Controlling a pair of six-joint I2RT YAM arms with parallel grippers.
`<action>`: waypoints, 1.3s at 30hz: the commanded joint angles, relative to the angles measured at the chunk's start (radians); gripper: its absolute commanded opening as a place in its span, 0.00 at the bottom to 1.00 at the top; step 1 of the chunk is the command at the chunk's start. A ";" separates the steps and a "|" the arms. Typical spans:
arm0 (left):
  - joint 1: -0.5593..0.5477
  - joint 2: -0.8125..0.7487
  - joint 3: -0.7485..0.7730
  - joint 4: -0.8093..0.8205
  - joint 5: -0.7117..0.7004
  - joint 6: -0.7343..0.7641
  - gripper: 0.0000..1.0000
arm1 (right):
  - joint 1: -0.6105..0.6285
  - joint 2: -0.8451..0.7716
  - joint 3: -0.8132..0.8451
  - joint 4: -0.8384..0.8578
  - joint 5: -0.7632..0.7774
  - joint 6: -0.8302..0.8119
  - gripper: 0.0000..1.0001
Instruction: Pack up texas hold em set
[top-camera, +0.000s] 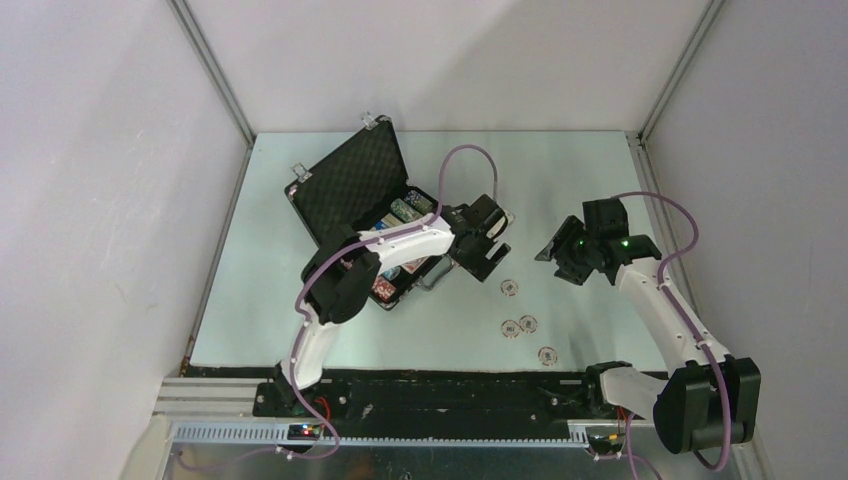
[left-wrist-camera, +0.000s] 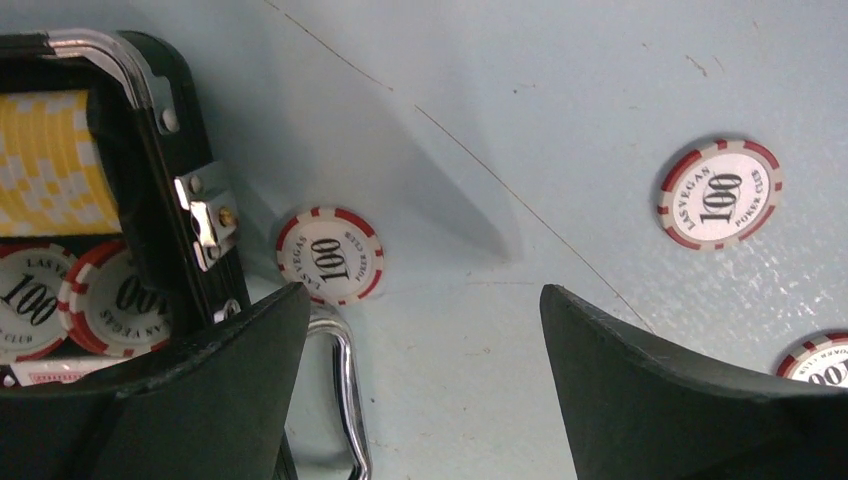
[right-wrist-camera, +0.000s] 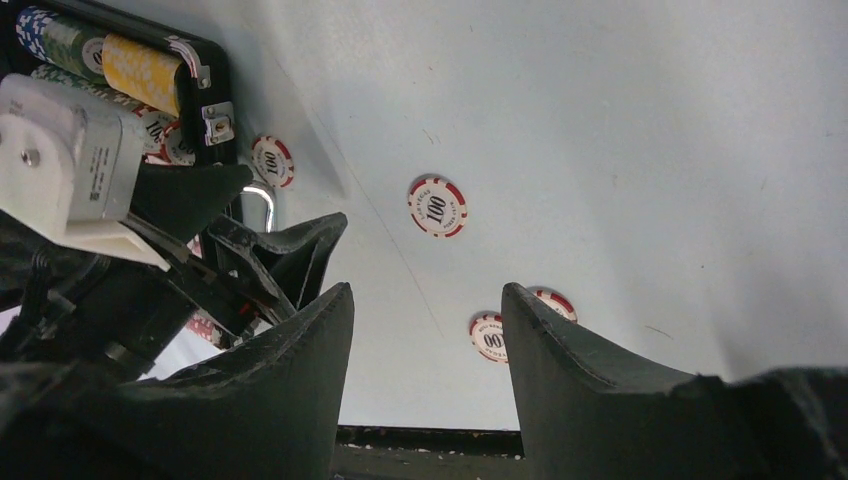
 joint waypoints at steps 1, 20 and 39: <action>0.026 0.047 0.081 -0.031 0.066 0.041 0.93 | -0.007 -0.004 0.038 -0.003 0.001 0.000 0.59; 0.010 0.025 -0.038 -0.106 0.501 0.007 0.86 | -0.040 0.017 0.039 0.009 -0.029 0.012 0.58; -0.039 -0.202 -0.075 -0.010 0.255 -0.017 0.87 | -0.053 0.030 0.037 0.002 -0.039 -0.003 0.58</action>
